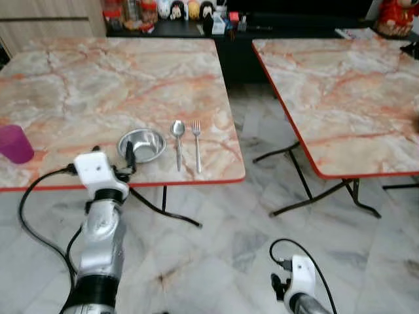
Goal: Setting the table
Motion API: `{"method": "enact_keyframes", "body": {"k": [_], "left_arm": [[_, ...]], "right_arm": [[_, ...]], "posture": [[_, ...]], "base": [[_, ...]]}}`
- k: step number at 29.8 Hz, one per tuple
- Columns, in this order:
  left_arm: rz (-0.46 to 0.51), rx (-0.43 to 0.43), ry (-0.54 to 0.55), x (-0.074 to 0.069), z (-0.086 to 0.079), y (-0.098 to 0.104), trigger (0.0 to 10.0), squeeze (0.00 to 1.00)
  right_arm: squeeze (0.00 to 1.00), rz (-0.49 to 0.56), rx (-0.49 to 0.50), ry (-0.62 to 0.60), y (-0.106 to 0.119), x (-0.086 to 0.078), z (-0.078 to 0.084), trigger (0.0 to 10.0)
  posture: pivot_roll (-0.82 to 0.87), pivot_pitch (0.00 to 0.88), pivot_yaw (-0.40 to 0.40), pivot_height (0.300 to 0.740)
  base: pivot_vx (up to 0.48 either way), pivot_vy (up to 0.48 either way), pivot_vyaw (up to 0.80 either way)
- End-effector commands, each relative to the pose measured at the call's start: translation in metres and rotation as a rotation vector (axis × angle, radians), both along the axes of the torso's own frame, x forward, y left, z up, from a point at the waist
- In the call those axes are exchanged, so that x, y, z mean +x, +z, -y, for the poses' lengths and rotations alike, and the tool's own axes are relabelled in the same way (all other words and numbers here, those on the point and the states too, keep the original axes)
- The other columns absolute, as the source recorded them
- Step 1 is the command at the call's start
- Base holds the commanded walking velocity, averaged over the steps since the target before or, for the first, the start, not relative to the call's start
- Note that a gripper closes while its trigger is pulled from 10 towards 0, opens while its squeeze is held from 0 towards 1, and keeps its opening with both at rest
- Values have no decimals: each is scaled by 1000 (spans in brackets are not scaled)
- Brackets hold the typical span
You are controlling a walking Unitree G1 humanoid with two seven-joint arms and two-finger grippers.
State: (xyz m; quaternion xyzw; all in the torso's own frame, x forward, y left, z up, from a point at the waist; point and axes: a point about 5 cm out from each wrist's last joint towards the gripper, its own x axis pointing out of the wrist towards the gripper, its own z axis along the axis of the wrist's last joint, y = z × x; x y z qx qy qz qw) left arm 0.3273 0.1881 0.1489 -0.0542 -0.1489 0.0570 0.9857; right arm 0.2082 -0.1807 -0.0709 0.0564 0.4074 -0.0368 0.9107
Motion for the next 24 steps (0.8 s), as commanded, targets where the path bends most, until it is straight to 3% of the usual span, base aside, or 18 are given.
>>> {"method": "enact_keyframes", "body": {"k": [1,3,15,18,24], "left_arm": [[-30,-20,-33,7,7,-1,10000,0],[-31,29,-48,10,11,2,10000,0],[8,13,-23,15,-1,14,10000,0],[18,4,-13,16,-4,16,10000,0],[33,15,-13,20,-7,21,10000,0]], "right_arm": [[0,3,0,-19,0,0,2,10000],[0,-10,-11,-16,-1,-1,3,10000],[0,-7,-46,66,-2,-4,1,10000],[0,-4,-33,40,-2,-3,0,10000],[0,7,-23,27,1,1,0,10000]], "posture": [[112,89,-44,740],[111,89,-43,740],[114,75,-48,740],[113,75,-47,740],[110,92,-49,740]], "base": [[262,0,0],[266,0,0],[323,0,125],[368,0,631],[383,0,0]]}}
